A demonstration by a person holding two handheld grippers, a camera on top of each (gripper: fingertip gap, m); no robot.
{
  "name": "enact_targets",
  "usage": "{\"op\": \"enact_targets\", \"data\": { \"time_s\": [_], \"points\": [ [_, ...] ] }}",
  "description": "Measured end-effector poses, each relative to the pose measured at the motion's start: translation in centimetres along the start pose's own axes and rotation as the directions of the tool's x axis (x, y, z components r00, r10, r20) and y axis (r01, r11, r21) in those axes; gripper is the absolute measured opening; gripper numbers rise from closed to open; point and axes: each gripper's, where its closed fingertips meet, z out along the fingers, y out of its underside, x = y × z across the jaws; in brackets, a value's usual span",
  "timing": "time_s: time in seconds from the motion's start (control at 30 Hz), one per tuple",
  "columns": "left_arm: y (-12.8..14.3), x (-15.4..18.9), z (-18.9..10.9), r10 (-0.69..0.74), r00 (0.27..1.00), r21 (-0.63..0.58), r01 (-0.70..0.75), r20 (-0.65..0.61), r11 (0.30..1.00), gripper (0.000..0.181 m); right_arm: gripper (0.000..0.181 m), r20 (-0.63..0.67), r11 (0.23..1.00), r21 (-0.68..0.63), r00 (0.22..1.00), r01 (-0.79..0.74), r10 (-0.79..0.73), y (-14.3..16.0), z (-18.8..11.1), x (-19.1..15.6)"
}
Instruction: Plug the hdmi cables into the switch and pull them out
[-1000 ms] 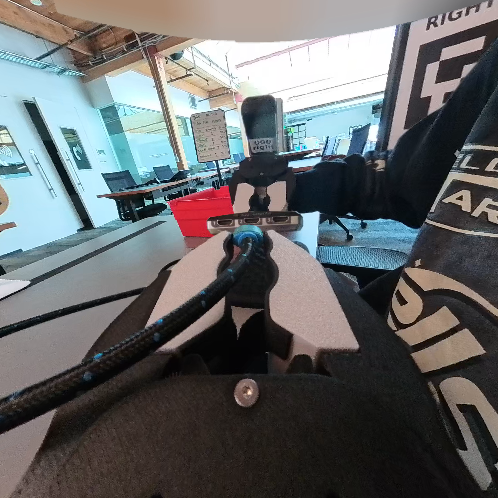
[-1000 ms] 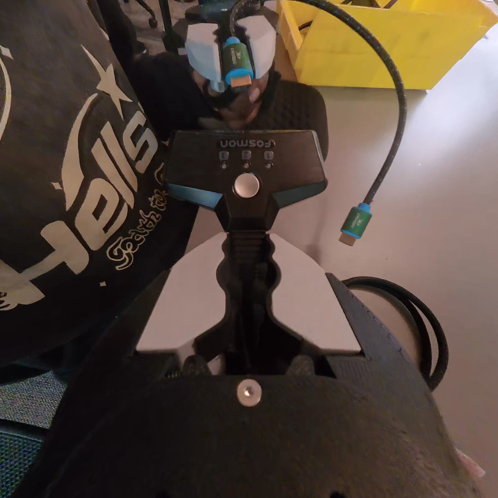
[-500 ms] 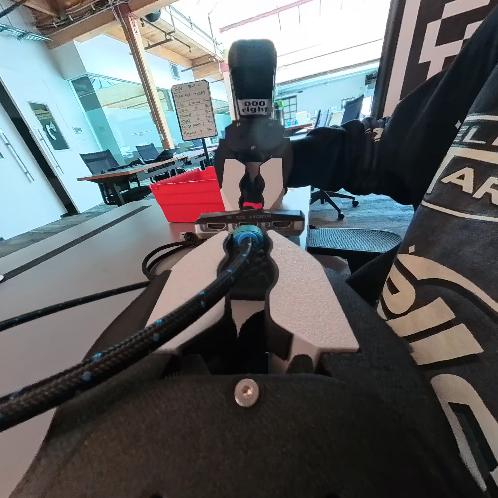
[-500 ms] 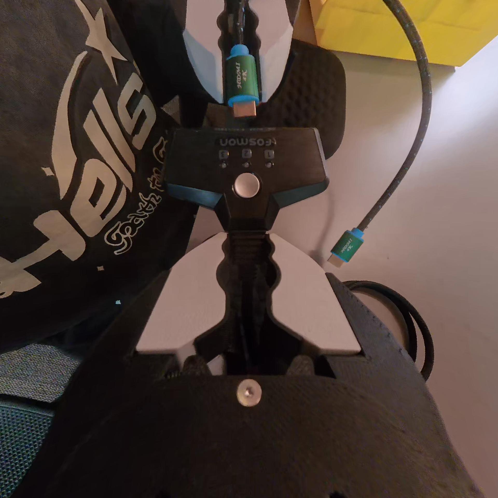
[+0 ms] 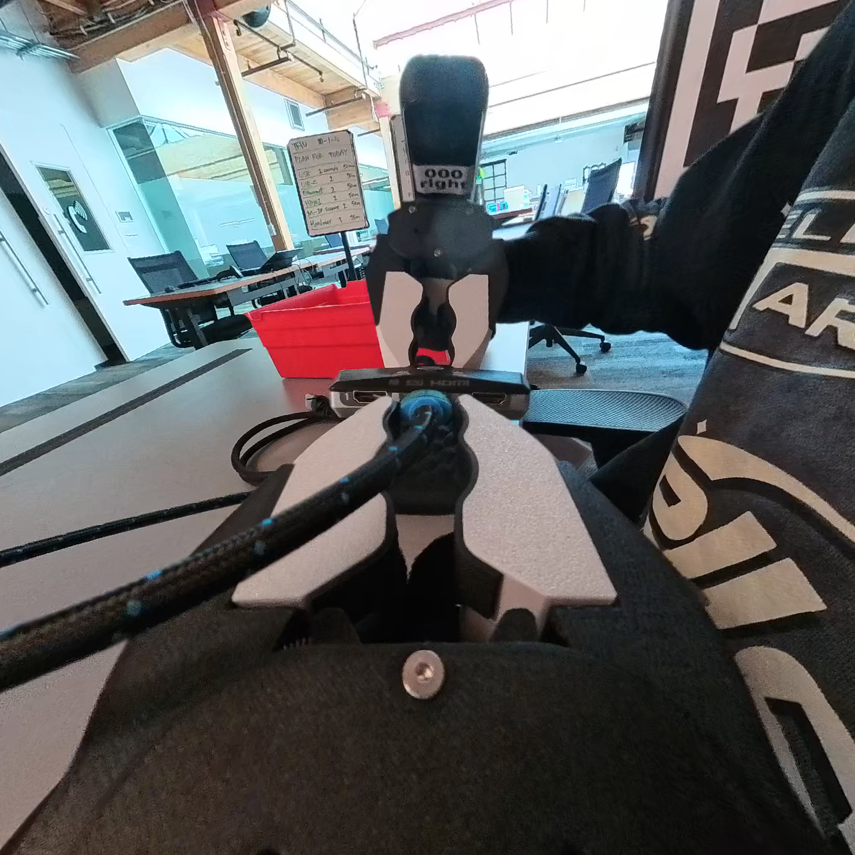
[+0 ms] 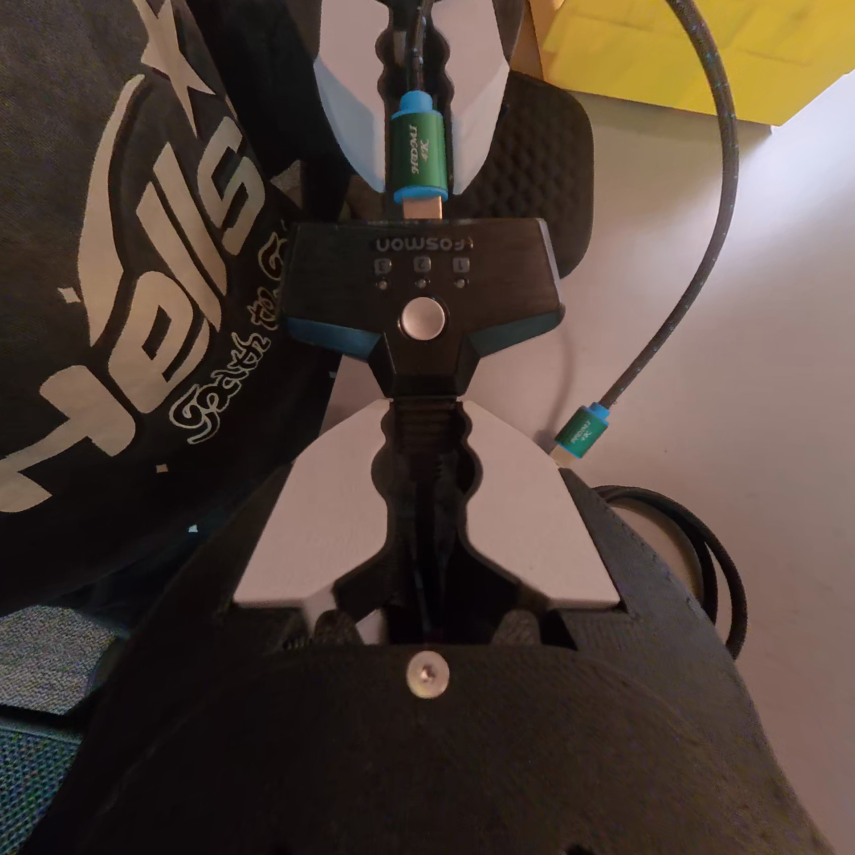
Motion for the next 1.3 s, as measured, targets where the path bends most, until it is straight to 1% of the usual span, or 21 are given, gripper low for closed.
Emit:
{"op": "enact_targets", "data": {
  "time_s": [0.37, 0.5, 0.6, 0.7, 0.8, 0.87, 0.93, 0.97, 1.0, 1.07, 1.17, 1.23, 1.3],
  "points": [
    [-0.2, -0.1, 0.0, -0.03, 1.0, 0.017, 0.03, -0.005, 0.999, 0.021, 0.024, -0.007, 0.995, 0.096, 0.999, -0.032, 0.033, -1.1, -0.3, 0.0],
    [0.7, 0.5, 0.2, -0.048, 0.998, -0.061, 0.045, -0.044, 0.997, 0.021, 0.024, 0.001, 0.999, 0.05, 1.0, -0.01, 0.01, -0.6, 0.1, -0.5],
    [0.5, 0.3, 0.1, -0.056, 0.998, -0.038, 0.055, -0.03, 0.998, 0.021, 0.024, -0.022, 0.997, 0.079, 1.0, -0.009, 0.011, -1.2, -0.3, -0.2],
    [0.5, 0.2, 0.1, -0.058, 0.998, -0.038, 0.057, -0.029, 0.998, 0.021, 0.024, -0.025, 0.998, 0.056, 1.0, -0.001, 0.002, -1.0, -0.2, -0.2],
    [0.5, -0.2, 0.1, -0.07, 0.998, -0.032, 0.069, -0.009, 0.997, 0.021, 0.025, -0.035, 0.996, 0.085, 0.999, -0.034, 0.037, -1.0, 0.0, -0.1],
    [0.5, -0.9, 0.1, -0.096, 0.995, -0.032, 0.097, 0.03, 0.995, 0.023, 0.025, -0.063, 0.99, 0.12, 0.994, -0.076, 0.084, -1.1, 0.5, 0.2],
    [0.7, -1.5, -0.1, -0.144, 0.989, -0.055, 0.146, 0.043, 0.988, 0.026, 0.024, -0.107, 0.979, 0.16, 0.984, -0.123, 0.141, -0.7, 1.0, 0.6],
    [0.9, -1.8, -0.3, -0.156, 0.986, -0.078, 0.16, 0.057, 0.984, 0.034, 0.024, -0.137, 0.972, 0.179, 0.975, -0.15, 0.176, -0.4, 1.2, 1.0],
    [1.1, -2.2, -0.6, -0.155, 0.985, -0.103, 0.162, 0.077, 0.981, 0.037, 0.024, -0.175, 0.965, 0.193, 0.961, -0.18, 0.214, 0.1, 1.2, 1.6],
    [1.1, -2.6, -1.7, -0.123, 0.987, -0.138, 0.137, 0.102, 0.981, 0.038, 0.025, -0.291, 0.954, 0.182, 0.914, -0.237, 0.283, 1.7, 0.8, 3.2],
    [0.4, -3.5, -4.2, -0.044, 0.987, -0.19, 0.074, 0.157, 0.979, 0.038, 0.024, -0.423, 0.953, 0.081, 0.856, -0.292, 0.298, 4.2, 0.3, 4.8],
    [-1.0, -4.2, -6.2, 0.013, 0.977, -0.201, 0.03, 0.211, 0.979, 0.038, 0.025, -0.473, 0.949, 0.043, 0.83, -0.314, 0.296, 5.1, 0.3, 5.3],
    [-2.6, -5.8, -8.8, 0.072, 0.945, -0.22, 0.0, 0.319, 0.976, 0.038, 0.025, -0.521, 0.954, 0.064, 0.806, -0.292, 0.281, 5.0, 0.1, 5.7]
  ]
}}
